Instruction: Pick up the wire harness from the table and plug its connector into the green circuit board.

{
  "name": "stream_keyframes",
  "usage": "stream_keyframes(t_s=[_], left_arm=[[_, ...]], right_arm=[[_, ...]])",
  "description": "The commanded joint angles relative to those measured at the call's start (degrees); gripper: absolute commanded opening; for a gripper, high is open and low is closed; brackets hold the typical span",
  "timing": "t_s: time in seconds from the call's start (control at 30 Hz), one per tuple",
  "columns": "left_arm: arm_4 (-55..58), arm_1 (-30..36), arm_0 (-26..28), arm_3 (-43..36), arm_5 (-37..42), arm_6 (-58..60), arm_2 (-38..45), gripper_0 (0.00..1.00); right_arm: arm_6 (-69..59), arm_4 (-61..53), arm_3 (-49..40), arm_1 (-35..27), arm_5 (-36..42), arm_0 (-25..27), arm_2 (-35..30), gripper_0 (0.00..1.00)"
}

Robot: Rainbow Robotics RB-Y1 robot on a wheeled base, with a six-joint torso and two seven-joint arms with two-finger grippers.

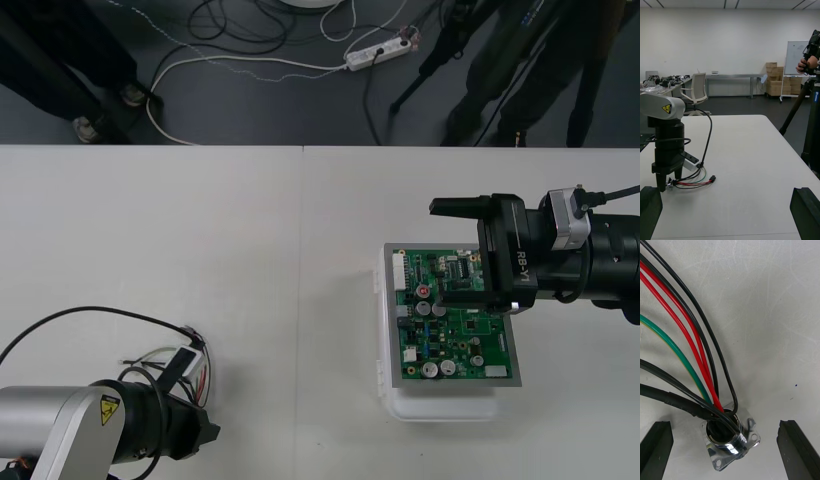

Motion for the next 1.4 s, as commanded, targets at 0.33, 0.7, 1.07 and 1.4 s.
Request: stream_keyframes(t_s=[0.33,0.7,1.07,1.4], left_arm=[[-0.34,-1.27,-1.71,0.42,-0.12,1.62,0.37,0.82],[-0.34,-0.13,-1.62,0.69,-0.03,0.39,0.37,0.81],[-0.34,0.05,-1.45,0.77,-0.03,0.13,0.37,0.15],[-0.34,0.84,-1.80,4.29,5.41,-0.05,-1.03,0.00]], right_arm=[[2.71,-0.75,-0.33,0.64,-0.23,0.30,0.93,1.00],[3.06,-0.84,-0.33,0.73,-0.23,0.30,0.84,1.00],[3.15,-1.10,-0.33,0.73,-0.23,0.39,0.84,1.00],[3.06,-1.37,-0.33,0.73,-0.23,0.30,0.84,1.00]])
